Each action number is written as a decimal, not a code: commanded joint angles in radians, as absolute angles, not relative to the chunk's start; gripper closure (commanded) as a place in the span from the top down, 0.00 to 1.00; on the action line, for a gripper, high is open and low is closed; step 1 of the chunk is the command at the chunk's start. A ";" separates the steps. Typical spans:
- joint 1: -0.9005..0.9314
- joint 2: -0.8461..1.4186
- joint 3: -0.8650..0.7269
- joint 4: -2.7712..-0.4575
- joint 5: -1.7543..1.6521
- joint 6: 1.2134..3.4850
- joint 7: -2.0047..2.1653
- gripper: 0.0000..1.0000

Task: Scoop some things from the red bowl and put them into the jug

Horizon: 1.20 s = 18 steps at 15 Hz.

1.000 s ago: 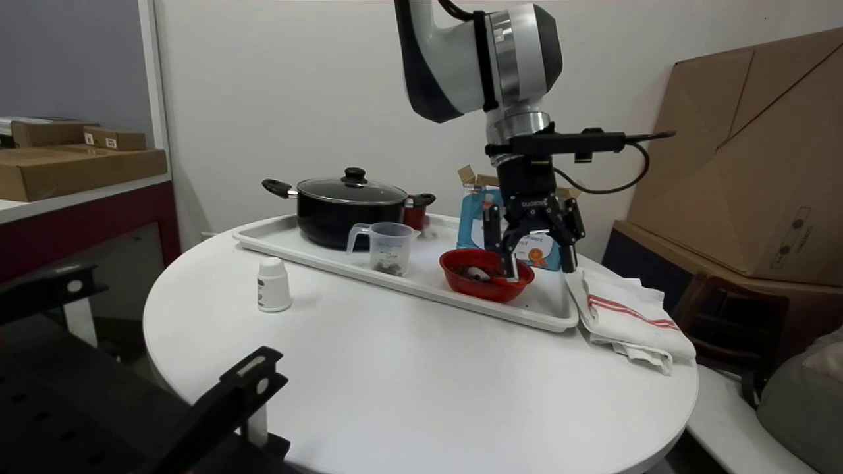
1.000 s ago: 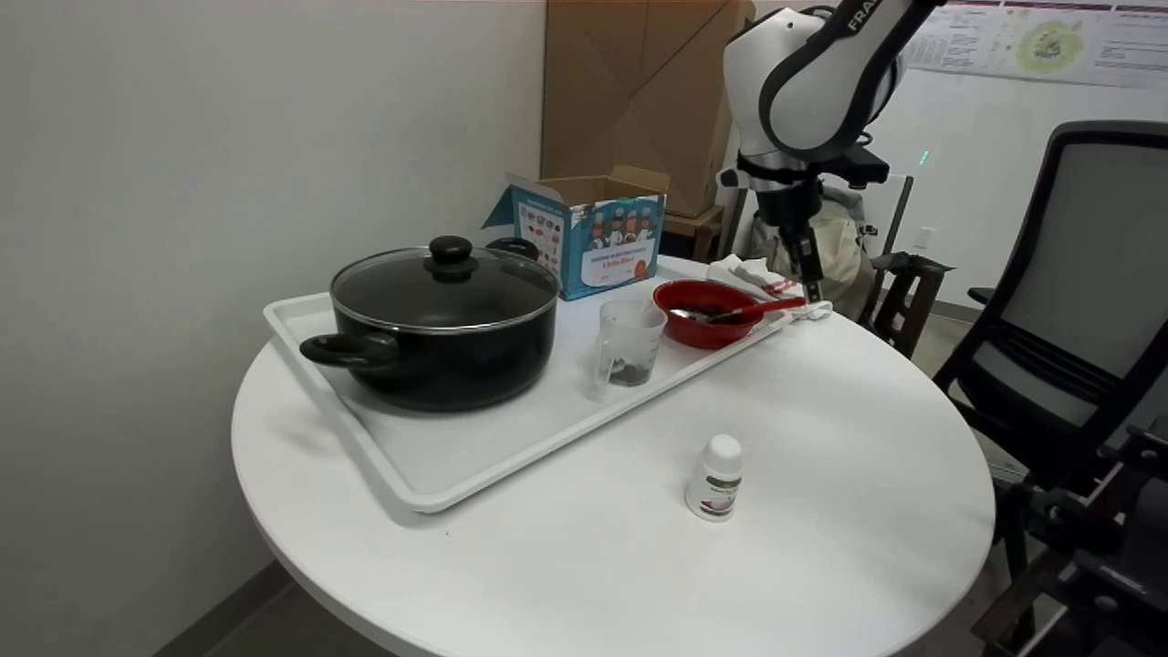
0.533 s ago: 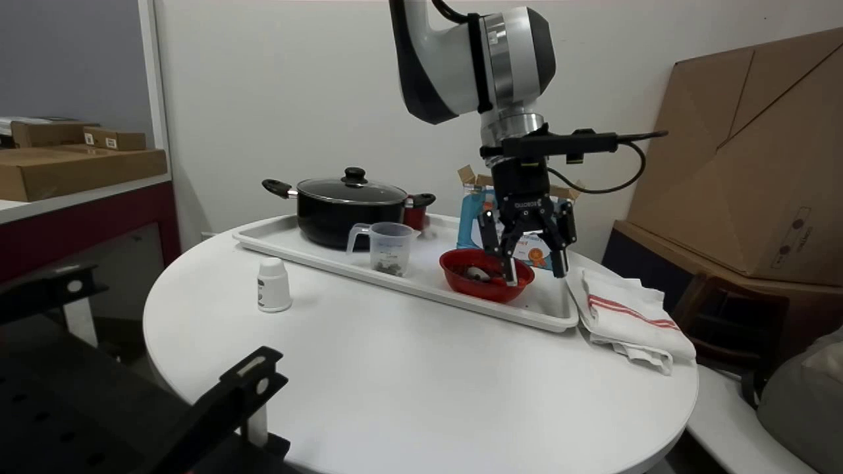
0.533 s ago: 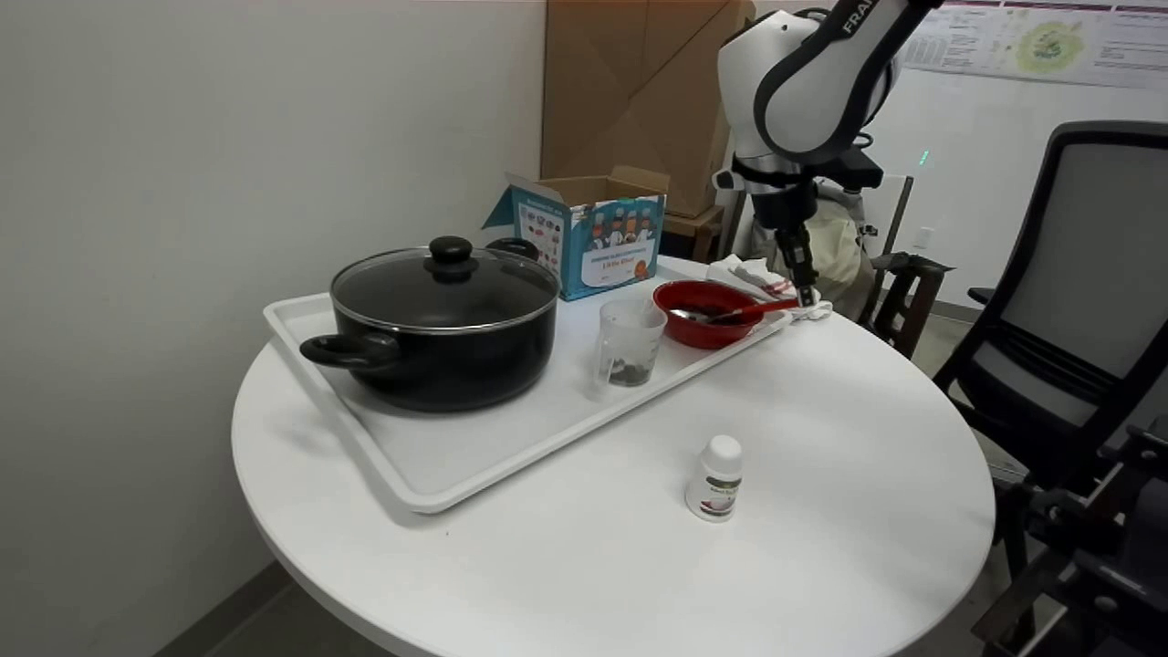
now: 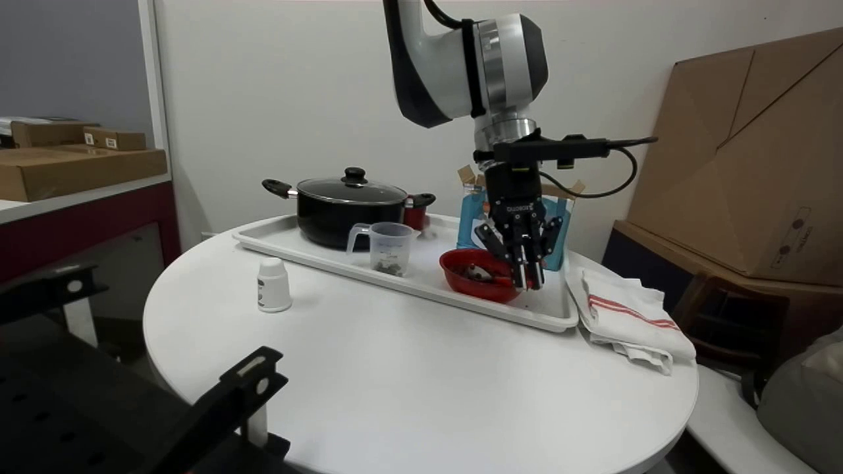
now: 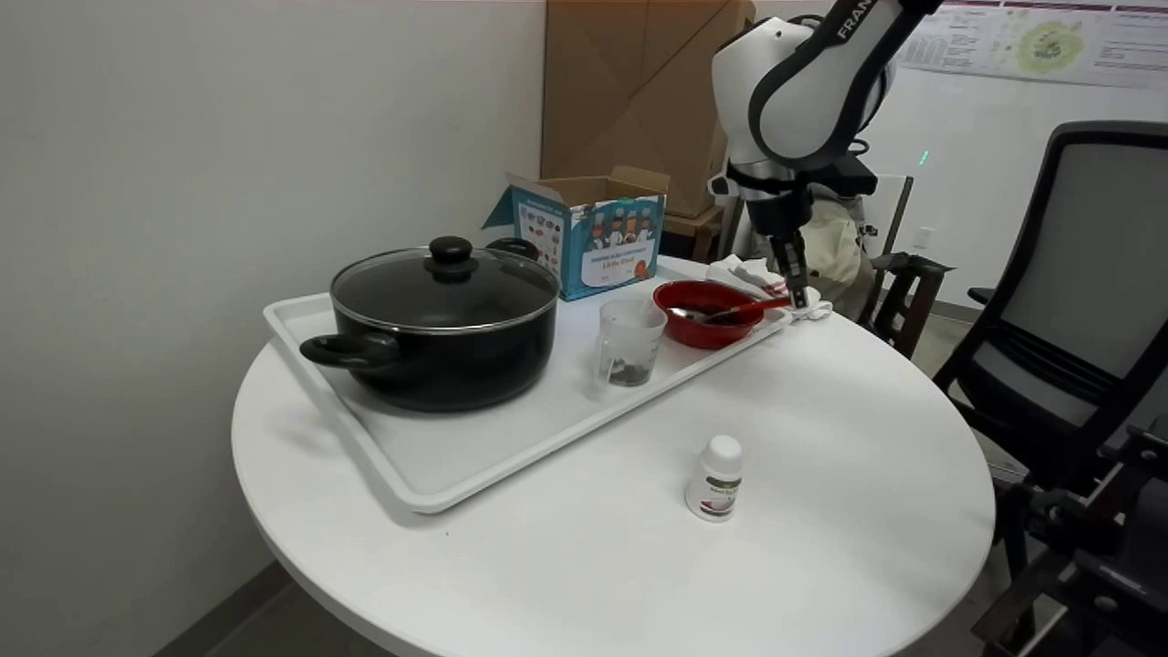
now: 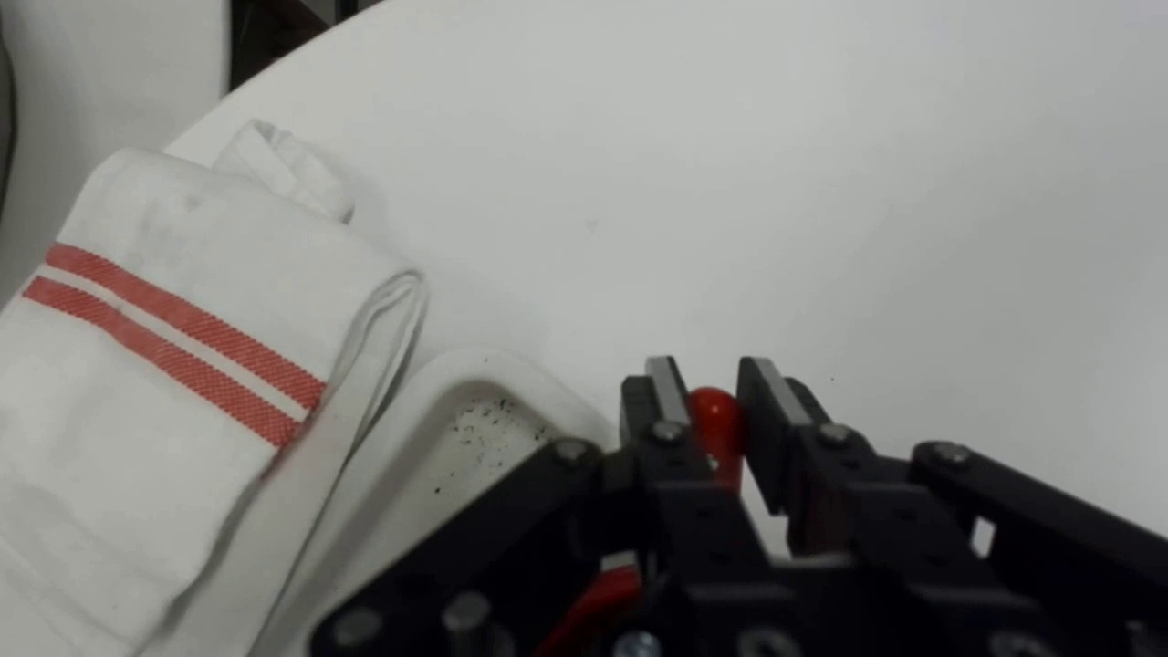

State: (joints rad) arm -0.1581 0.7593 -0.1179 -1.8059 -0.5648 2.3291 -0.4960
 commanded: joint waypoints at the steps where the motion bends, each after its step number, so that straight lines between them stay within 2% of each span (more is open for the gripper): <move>1: -0.146 0.755 -0.117 -1.810 -0.560 2.326 -0.482 0.11; 7: -0.133 0.725 -0.137 -1.822 -0.592 2.324 -0.481 0.10; 18: -0.117 0.703 -0.219 -1.839 -0.983 2.342 -0.408 0.10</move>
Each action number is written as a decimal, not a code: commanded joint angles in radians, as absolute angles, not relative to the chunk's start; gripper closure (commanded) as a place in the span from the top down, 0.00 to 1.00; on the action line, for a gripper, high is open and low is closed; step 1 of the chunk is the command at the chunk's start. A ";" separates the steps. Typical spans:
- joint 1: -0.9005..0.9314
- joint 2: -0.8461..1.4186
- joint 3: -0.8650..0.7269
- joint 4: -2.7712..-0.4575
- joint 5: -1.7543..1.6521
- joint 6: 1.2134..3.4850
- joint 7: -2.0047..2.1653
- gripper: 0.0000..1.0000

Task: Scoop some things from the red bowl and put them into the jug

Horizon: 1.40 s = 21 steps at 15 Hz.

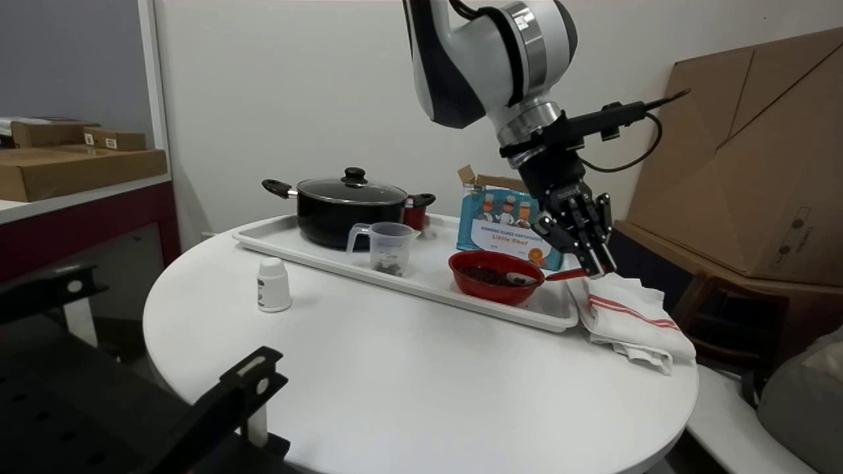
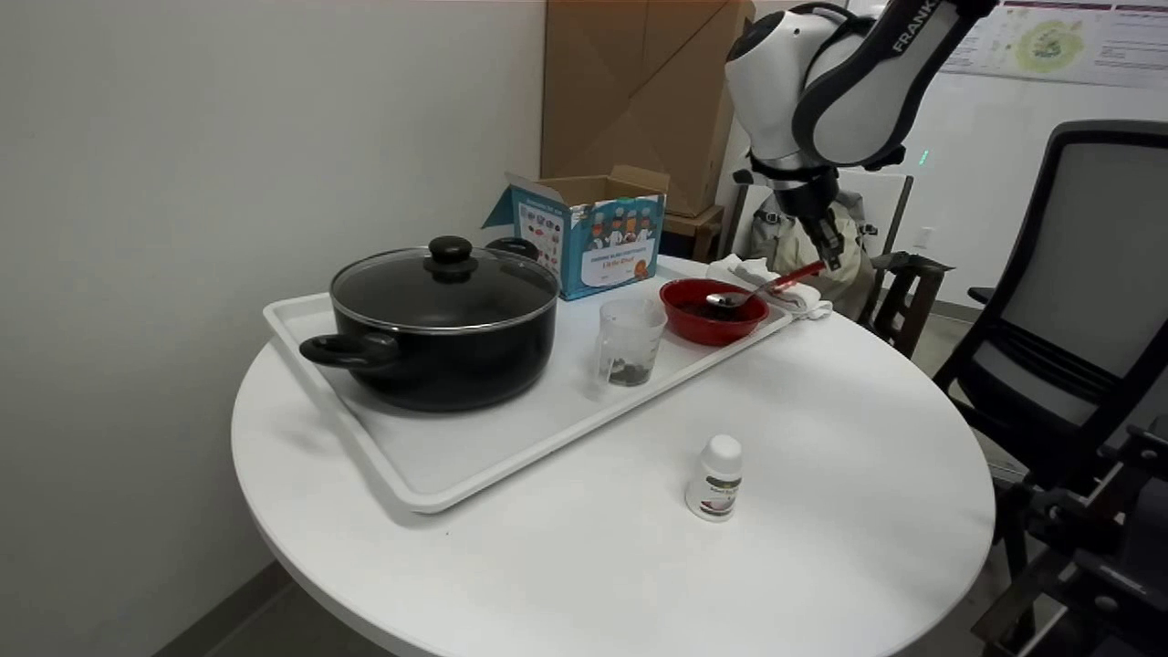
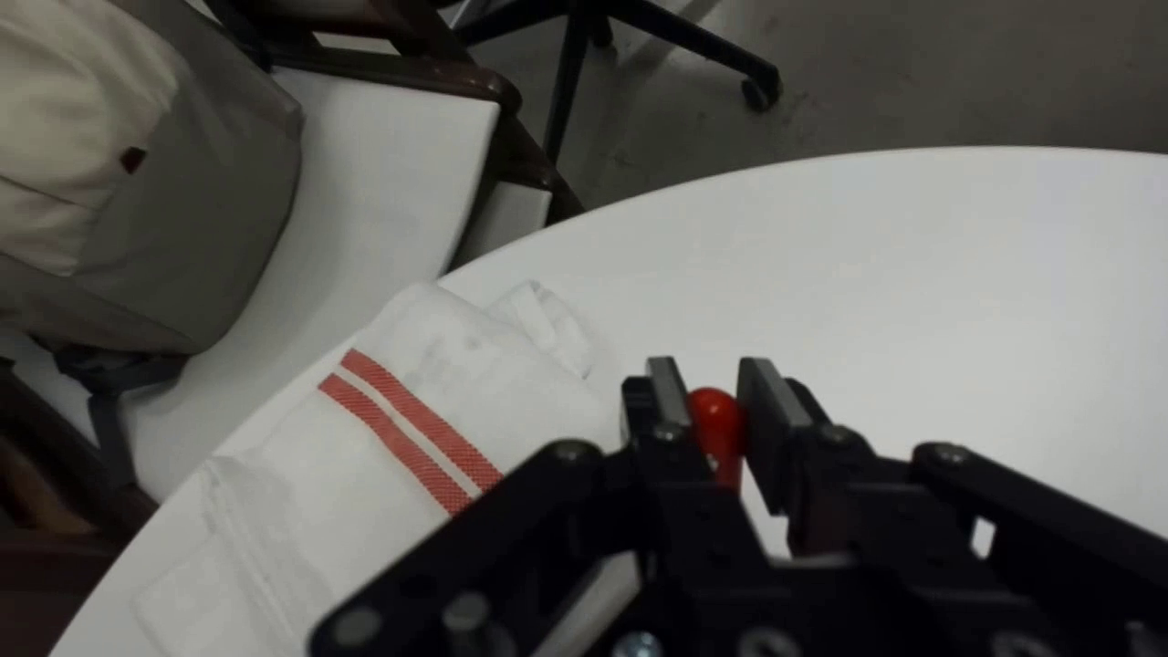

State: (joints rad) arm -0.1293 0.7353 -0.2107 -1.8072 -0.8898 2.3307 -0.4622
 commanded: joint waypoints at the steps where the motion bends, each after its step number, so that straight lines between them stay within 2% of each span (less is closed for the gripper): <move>1: -0.117 0.696 -0.213 -1.843 -1.013 2.343 -0.396 0.10; 5: -0.104 0.676 -0.193 -1.849 -1.127 2.344 -0.342 0.10; 12: -0.041 0.693 -0.185 -1.847 -1.295 2.180 -0.198 0.10; 21: -0.034 0.688 -0.130 -1.961 -1.523 2.060 -0.059 0.10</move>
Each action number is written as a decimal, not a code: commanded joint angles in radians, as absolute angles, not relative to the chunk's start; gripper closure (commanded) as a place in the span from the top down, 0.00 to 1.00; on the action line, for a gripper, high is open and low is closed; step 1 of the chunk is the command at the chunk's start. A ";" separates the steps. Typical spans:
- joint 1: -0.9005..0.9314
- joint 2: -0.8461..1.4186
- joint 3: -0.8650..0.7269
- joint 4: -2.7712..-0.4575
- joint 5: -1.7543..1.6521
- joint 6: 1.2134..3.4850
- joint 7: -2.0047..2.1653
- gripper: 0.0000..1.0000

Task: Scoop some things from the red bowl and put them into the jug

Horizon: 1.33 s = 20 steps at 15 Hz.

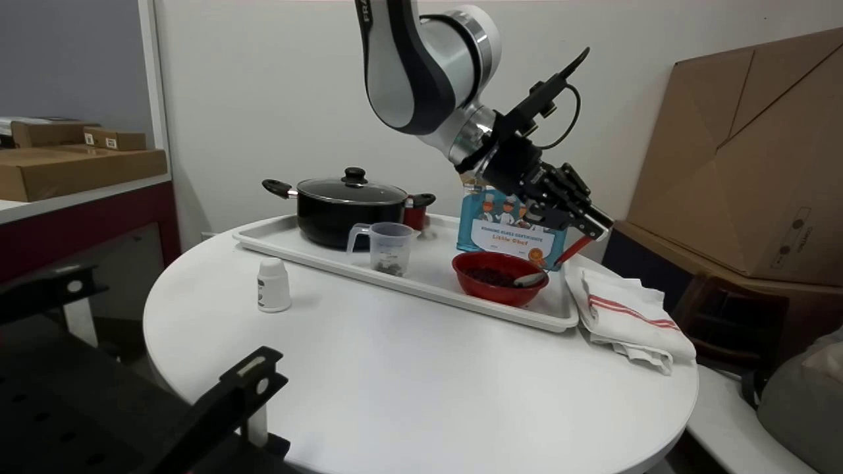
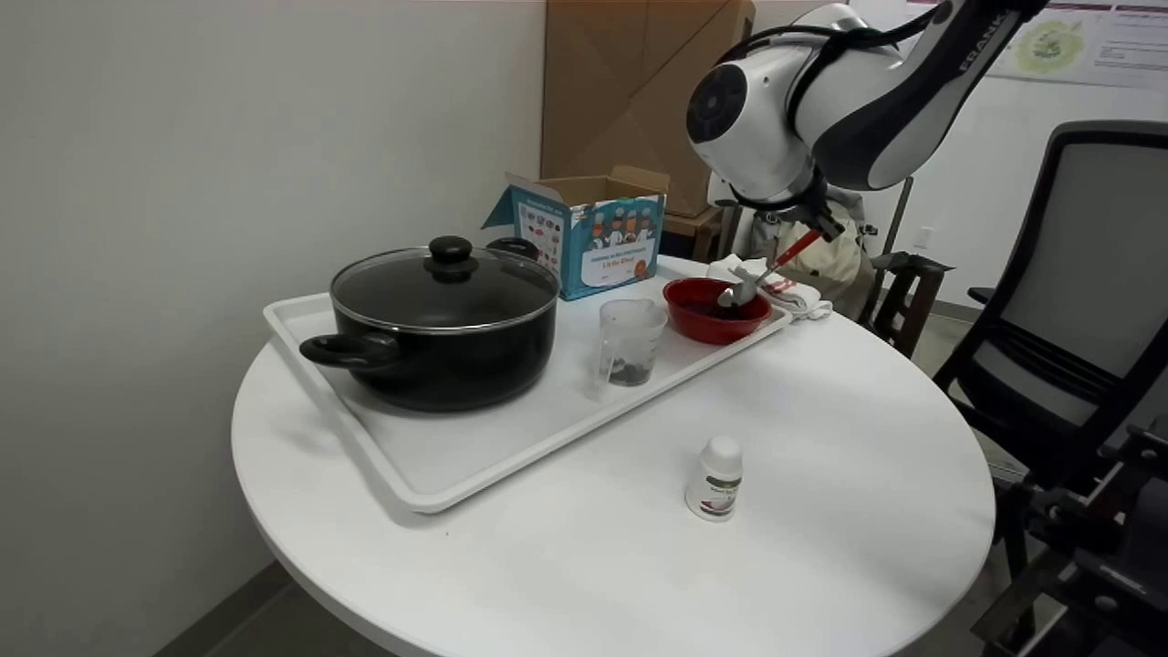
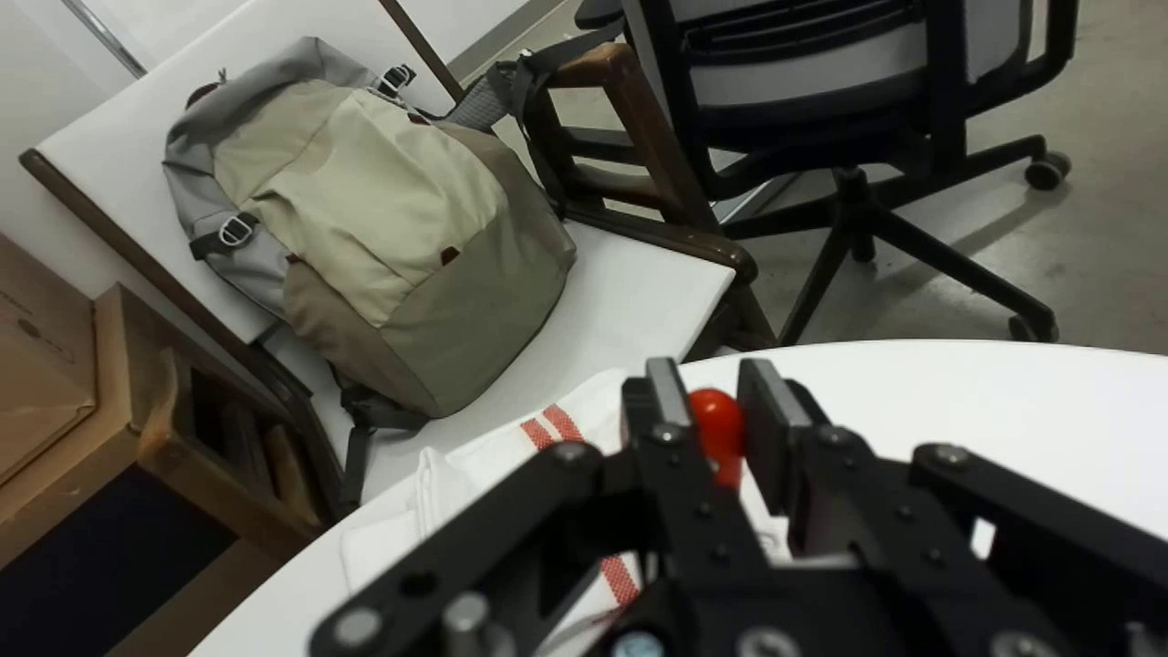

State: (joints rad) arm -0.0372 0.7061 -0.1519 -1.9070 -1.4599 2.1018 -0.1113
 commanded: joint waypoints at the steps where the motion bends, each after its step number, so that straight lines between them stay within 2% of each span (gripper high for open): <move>1: -0.035 0.687 -0.124 -1.978 -1.544 2.059 -0.043 0.10; 8: -0.055 0.691 -0.068 -2.051 -1.548 2.048 -0.006 0.10; 20: -0.165 0.692 -0.017 -1.982 -1.070 2.072 -0.139 0.10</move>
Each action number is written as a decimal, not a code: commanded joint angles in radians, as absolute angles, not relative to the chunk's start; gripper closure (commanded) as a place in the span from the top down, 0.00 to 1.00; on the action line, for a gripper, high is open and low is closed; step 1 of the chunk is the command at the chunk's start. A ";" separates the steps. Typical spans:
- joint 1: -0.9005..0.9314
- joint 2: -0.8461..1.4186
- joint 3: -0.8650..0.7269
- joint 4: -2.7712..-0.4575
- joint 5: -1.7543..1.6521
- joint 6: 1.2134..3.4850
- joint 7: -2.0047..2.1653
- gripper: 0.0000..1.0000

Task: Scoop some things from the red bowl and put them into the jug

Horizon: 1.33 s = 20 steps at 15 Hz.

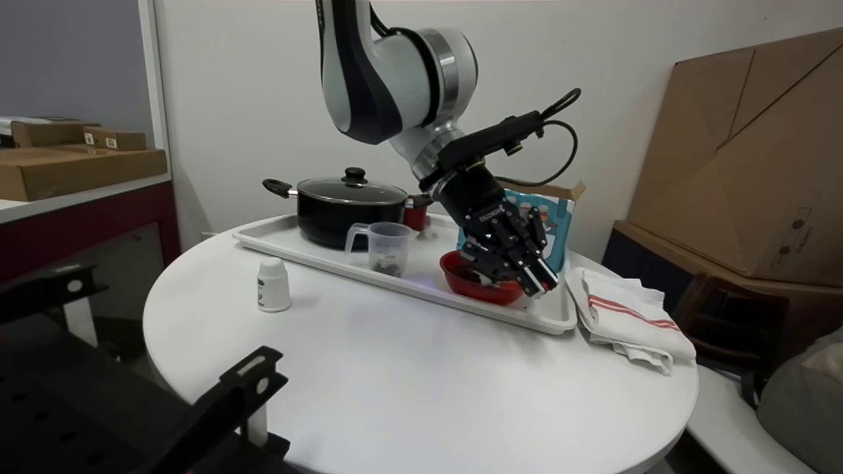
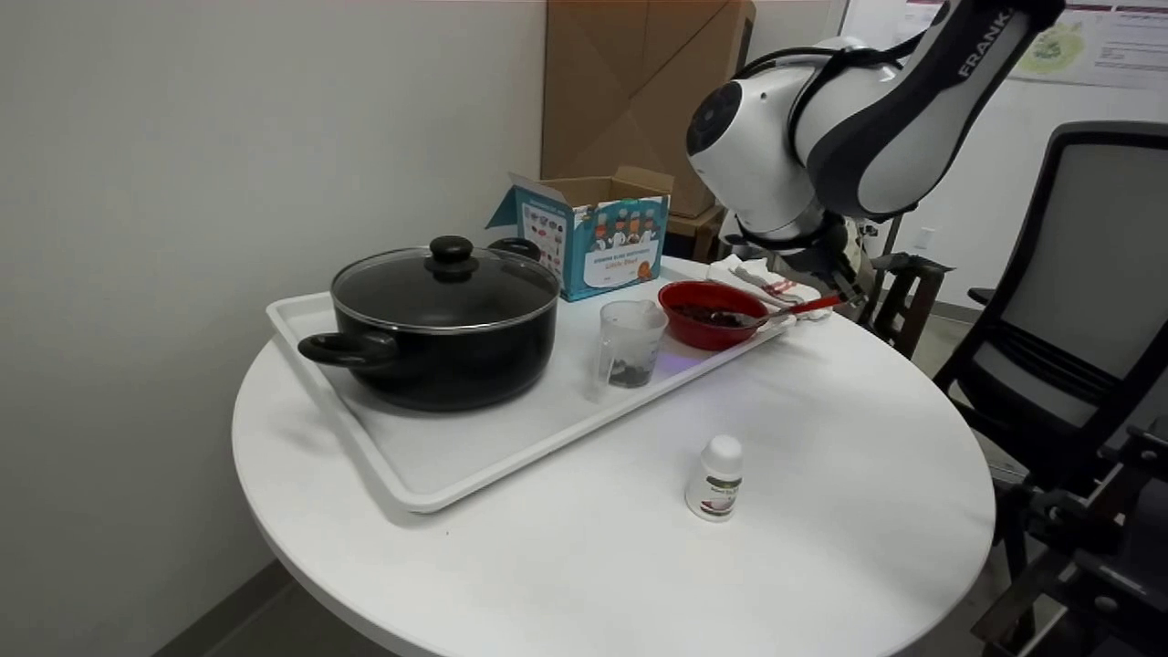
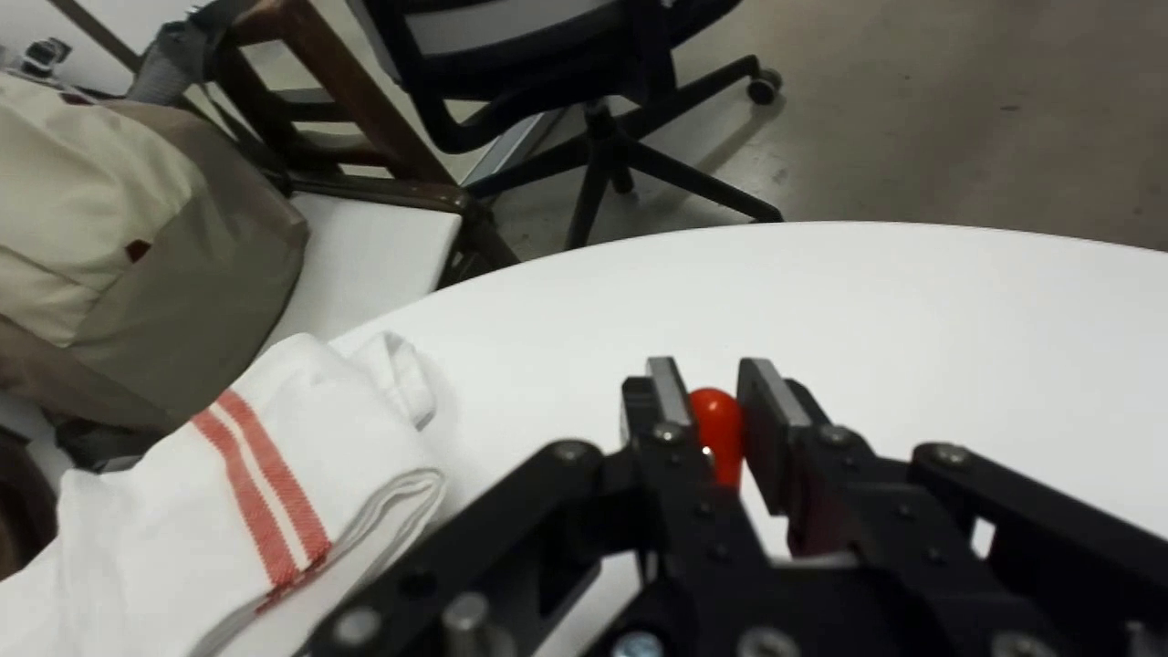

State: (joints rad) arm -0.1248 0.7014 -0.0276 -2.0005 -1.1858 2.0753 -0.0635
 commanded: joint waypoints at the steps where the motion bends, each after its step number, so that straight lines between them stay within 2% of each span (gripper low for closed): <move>1: -0.174 0.692 -0.020 -1.969 -1.024 2.069 -0.160 0.10; 9: -0.206 0.659 -0.033 -1.932 -0.771 2.064 -0.295 0.10; 20: -0.195 0.569 -0.042 -1.950 -0.605 2.073 -0.392 0.10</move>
